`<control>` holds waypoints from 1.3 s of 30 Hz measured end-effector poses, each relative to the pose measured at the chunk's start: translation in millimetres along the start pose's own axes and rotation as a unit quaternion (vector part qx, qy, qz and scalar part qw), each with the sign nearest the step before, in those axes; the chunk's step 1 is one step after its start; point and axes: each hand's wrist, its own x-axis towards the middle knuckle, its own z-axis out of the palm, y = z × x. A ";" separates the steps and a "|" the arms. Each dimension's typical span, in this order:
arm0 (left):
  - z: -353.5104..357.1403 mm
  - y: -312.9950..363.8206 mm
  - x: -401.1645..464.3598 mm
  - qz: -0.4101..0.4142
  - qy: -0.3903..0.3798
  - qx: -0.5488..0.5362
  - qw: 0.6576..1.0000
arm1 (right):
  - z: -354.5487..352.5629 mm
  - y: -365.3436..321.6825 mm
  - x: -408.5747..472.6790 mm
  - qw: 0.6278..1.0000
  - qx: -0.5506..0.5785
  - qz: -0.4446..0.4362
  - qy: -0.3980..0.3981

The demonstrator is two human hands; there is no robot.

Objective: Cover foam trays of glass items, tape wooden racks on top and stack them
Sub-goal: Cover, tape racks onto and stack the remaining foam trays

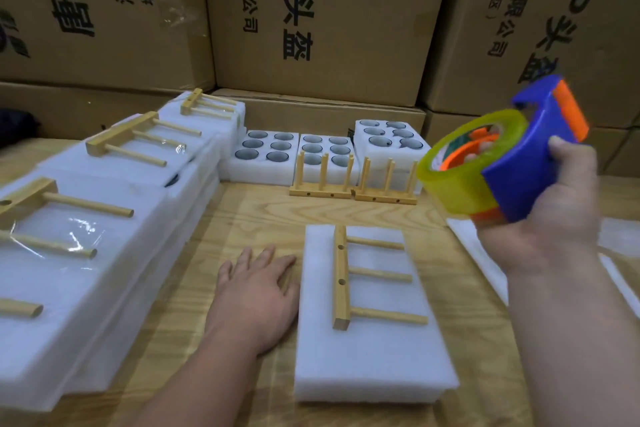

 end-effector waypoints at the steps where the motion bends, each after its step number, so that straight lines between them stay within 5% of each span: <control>1: 0.6 -0.9 1.3 0.000 0.001 -0.003 1.000 | 0.4 5.6 2.3 0.999 0.026 0.031 -0.005; 6: -3.4 -6.8 15.4 -0.095 0.088 -0.113 0.985 | -2.0 26.0 10.8 0.979 0.081 0.166 -0.083; 11: -11.2 -3.5 30.1 -0.188 0.173 -0.273 0.928 | 16.6 26.6 22.4 0.974 0.033 0.164 -0.150; 16: -33.5 19.1 35.0 -0.038 0.374 -0.569 0.731 | 16.5 33.4 22.7 0.968 0.025 0.145 -0.203; 18: -61.9 32.4 33.6 0.084 0.333 -0.581 0.738 | 19.0 37.5 21.0 0.967 -0.021 0.132 -0.217; 20: -87.8 48.4 28.5 0.197 0.214 -0.564 0.773 | 23.2 43.9 16.6 0.962 -0.050 0.128 -0.235; 23: -102.4 71.6 18.1 0.245 0.066 -0.509 0.822 | 28.6 54.7 6.9 0.951 -0.060 0.136 -0.273; 31: -102.6 65.6 16.7 0.273 0.034 -0.490 0.827 | 29.6 64.6 -0.8 0.933 -0.019 0.172 -0.314; 39: -96.8 54.3 23.6 0.305 -0.052 -0.555 0.772 | 28.7 56.6 -3.3 0.909 -0.030 0.197 -0.365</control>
